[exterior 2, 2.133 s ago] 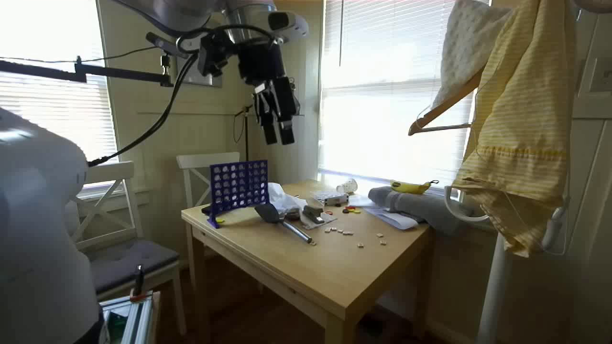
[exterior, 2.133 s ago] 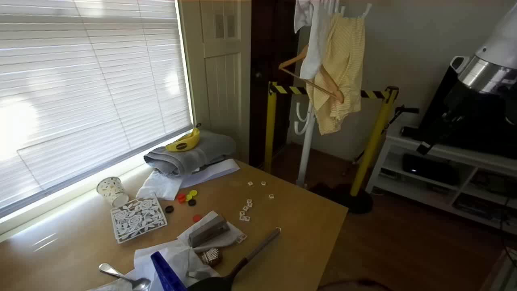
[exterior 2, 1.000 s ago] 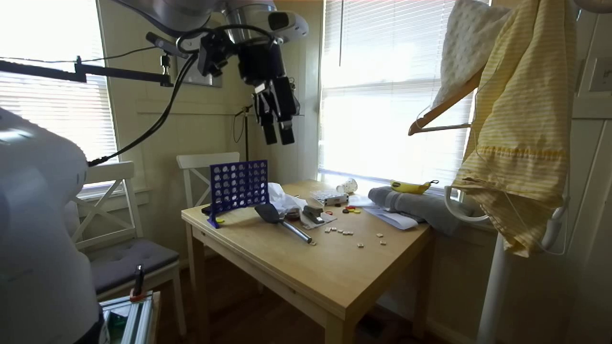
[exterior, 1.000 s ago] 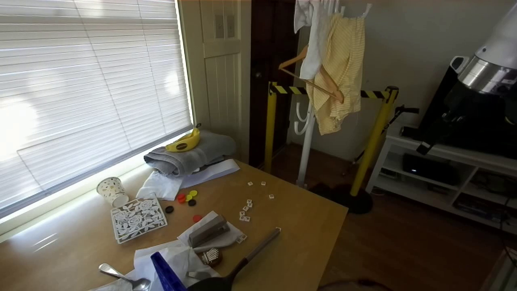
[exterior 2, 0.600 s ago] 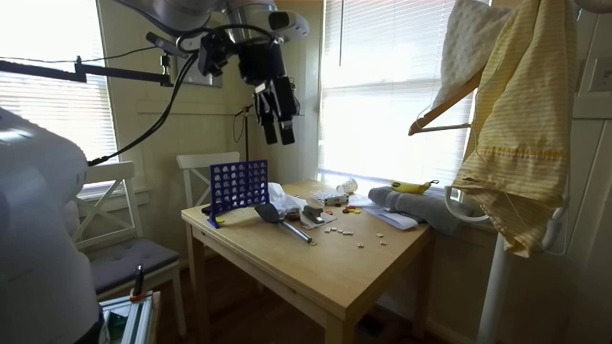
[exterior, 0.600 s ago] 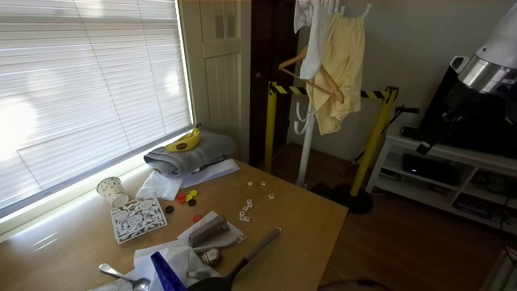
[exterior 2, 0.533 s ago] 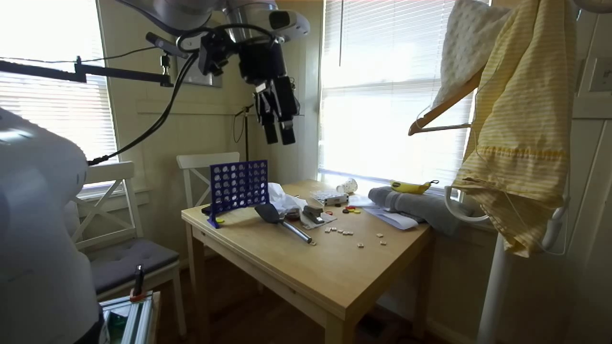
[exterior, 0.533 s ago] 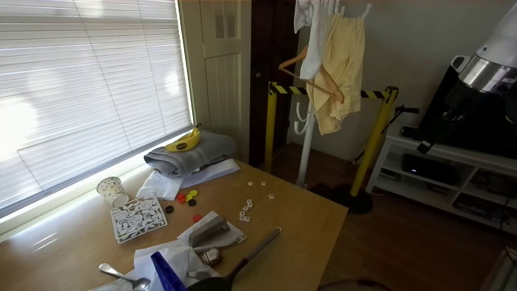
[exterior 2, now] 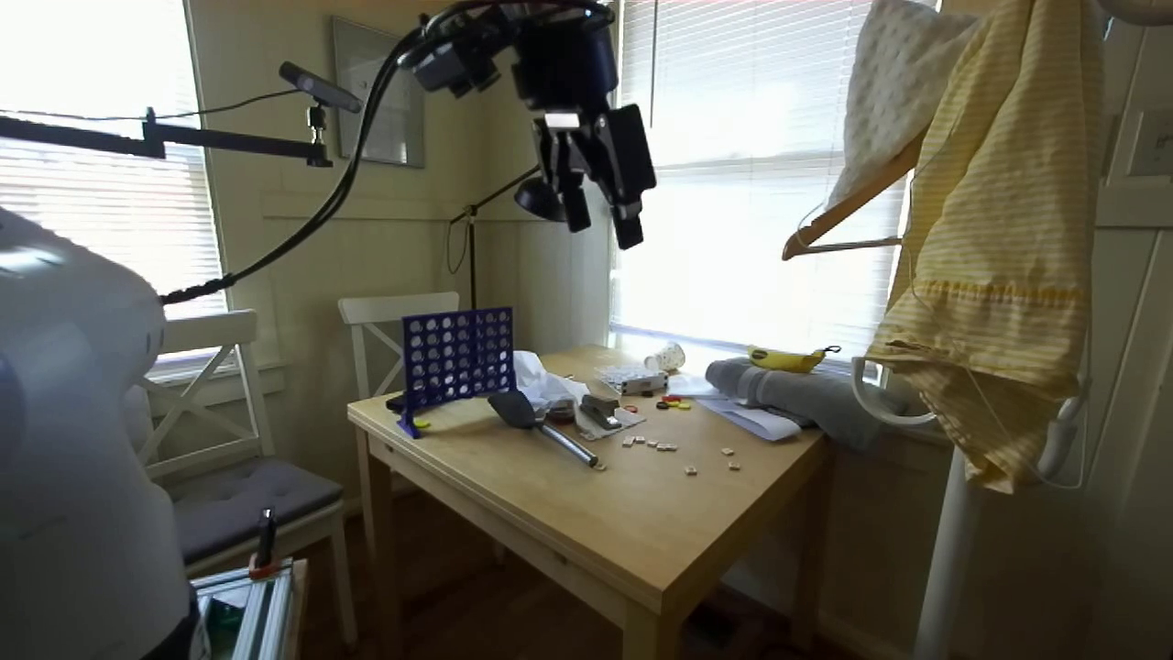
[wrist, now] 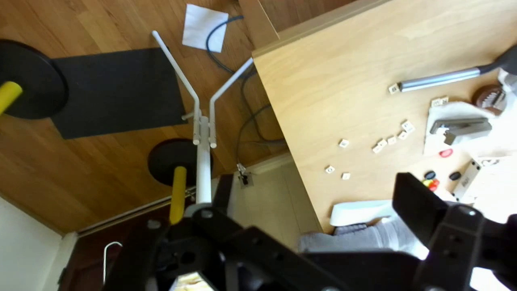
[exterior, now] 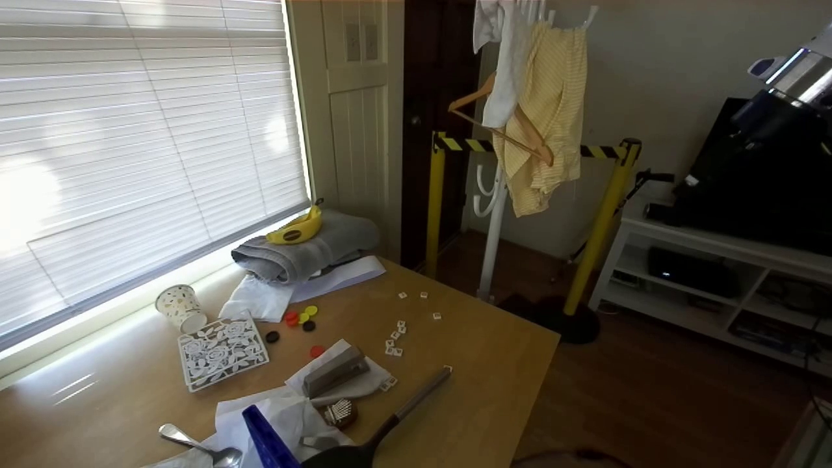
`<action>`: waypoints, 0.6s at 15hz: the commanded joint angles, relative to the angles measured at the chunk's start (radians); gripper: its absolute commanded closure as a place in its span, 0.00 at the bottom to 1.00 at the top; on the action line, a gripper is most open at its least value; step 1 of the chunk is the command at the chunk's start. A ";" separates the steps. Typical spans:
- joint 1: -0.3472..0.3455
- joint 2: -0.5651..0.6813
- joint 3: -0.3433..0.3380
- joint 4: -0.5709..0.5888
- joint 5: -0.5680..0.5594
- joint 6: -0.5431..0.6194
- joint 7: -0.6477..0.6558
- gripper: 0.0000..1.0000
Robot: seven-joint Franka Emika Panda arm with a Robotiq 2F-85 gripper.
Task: Place two clothes hangers on the table
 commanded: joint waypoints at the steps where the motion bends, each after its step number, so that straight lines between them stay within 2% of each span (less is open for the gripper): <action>1: 0.033 0.061 -0.086 0.084 0.094 0.041 -0.090 0.00; 5: 0.055 0.128 -0.168 0.208 0.088 -0.051 -0.253 0.00; 8: 0.041 0.189 -0.198 0.296 0.065 -0.095 -0.352 0.00; 9: 0.018 0.126 -0.165 0.215 0.082 -0.056 -0.309 0.00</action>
